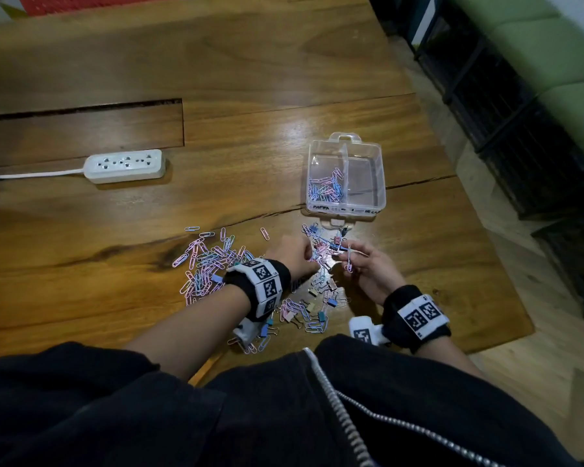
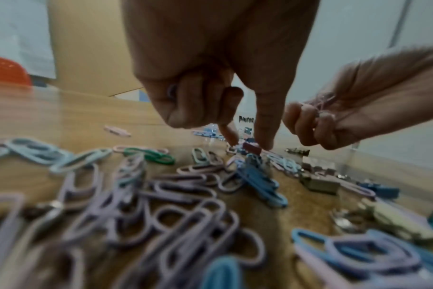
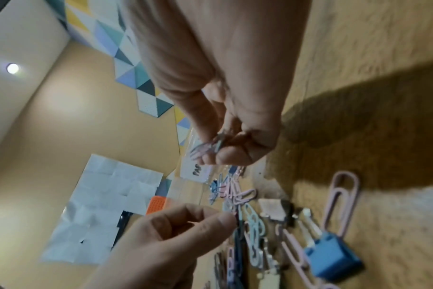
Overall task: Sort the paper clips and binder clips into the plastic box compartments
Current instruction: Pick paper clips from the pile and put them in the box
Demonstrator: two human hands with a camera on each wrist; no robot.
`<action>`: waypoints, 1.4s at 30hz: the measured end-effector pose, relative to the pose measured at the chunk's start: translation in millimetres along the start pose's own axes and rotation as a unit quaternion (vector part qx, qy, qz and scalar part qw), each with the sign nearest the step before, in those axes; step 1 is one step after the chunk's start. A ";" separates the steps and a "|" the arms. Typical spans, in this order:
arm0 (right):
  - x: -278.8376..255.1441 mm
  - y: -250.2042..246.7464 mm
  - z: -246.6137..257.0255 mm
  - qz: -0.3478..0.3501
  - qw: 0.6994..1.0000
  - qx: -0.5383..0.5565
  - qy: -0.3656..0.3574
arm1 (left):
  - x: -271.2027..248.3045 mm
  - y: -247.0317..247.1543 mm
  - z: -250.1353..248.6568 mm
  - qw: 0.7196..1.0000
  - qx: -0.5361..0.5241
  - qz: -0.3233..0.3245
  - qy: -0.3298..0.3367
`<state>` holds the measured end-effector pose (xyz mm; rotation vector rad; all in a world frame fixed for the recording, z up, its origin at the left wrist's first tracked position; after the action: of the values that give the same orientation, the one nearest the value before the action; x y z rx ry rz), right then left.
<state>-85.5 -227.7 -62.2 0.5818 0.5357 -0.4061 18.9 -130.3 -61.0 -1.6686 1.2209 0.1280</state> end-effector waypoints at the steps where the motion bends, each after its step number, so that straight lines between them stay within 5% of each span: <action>1: 1.4 0.0 -1.7 0.003 1.000 0.013 0.006 | 0.3 -0.5 -0.3 1.000 0.012 -0.006 0.002; 6: 5.9 0.3 -9.3 0.008 0.999 0.029 0.023 | 1.5 -3.7 3.0 1.000 -0.019 -0.018 -0.004; 9: 9.9 1.2 -8.6 -0.028 0.995 -0.095 0.020 | 4.2 -15.5 16.2 0.993 -0.106 -0.053 -0.026; 13: 19.0 1.9 -6.7 -0.100 0.913 -0.396 -0.001 | 3.4 -20.8 22.7 0.992 -0.103 -0.067 -0.025; 18: 23.6 12.5 -10.5 -0.114 0.771 -0.626 0.013 | 5.0 2.1 8.9 0.999 0.034 0.022 0.025; 22: 20.5 20.8 -14.3 -0.069 0.745 -0.663 0.019 | 3.9 17.1 3.7 0.994 0.077 0.071 0.037; 27: 17.5 27.5 -20.1 -0.021 0.707 -0.706 0.020 | 4.1 18.4 3.0 0.997 0.056 0.049 0.029; 31: 16.0 19.5 -13.8 -0.029 0.743 -0.669 0.013 | 9.2 18.6 -3.0 0.998 0.058 0.022 0.018; 37: 6.2 -13.2 -6.6 -0.070 0.891 -0.448 0.001 | 6.9 28.8 -5.0 0.993 0.091 0.053 0.047; 42: -0.7 -10.9 -6.5 -0.040 0.981 -0.186 -0.030 | -6.9 21.2 3.3 0.991 0.103 0.056 0.061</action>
<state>-93.9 -231.9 -70.8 0.1875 0.5609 -0.3856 1.1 -122.5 -72.3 -1.4460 1.3720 -0.0329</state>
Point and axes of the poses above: each hand's wrist, its own x-axis towards the middle knuckle, its own y-axis out of the palm, z = x × y, the point moved 7 cm from there along x, towards the middle knuckle, and after that the axes turned 11 degrees about z, right-handed, at the moved point
